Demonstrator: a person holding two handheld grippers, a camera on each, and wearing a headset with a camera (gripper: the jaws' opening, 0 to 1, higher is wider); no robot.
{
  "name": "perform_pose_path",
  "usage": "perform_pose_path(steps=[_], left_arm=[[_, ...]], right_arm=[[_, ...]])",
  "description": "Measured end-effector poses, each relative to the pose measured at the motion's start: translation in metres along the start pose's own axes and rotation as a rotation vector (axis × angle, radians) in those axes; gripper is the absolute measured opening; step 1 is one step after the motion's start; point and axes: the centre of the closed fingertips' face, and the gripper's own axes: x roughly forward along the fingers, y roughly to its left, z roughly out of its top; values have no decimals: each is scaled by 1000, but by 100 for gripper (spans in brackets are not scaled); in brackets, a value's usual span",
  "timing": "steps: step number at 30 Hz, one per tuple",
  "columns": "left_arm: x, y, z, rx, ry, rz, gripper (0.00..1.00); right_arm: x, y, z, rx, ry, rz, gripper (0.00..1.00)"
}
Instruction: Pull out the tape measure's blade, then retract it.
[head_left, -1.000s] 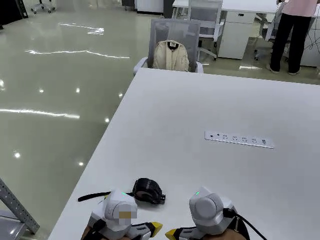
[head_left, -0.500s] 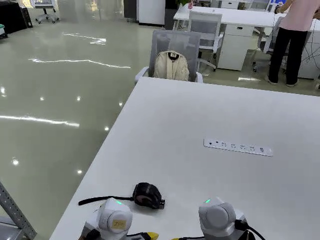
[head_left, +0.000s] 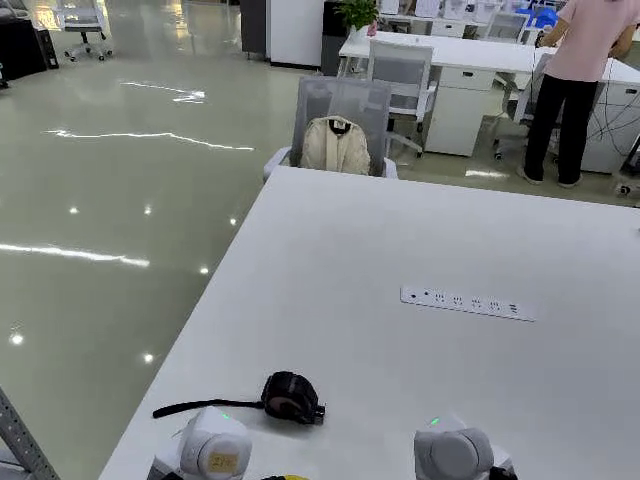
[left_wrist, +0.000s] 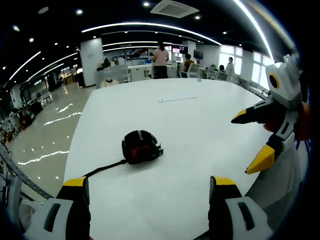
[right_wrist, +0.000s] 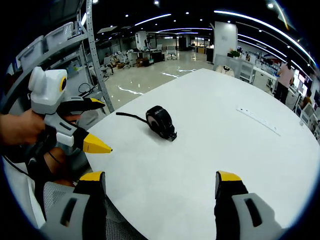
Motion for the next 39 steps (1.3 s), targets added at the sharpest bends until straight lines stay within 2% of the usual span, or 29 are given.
perform_pose_path(steps=[7,14,15,26,35,39], left_arm=[[-12,-6,-5,7,-1,-23,100],[-16,-7,-7,15,0,-26,100],[-28,-7,-17,19,12,-32,100],[-41,-7,-23,33,16,-50,100],[-46,-4,-24,32,12,-64,100],[-49,-3,-20,36,5,-68,100]], right_arm=[[-15,4,-5,31,-17,-25,95],[-18,3,-6,35,-20,-30,97],[-29,6,-9,81,-37,-45,97],[-40,8,-12,104,-44,-62,99],[-49,-3,-8,100,-56,-91,100],[-55,-11,-5,100,-67,-108,100]])
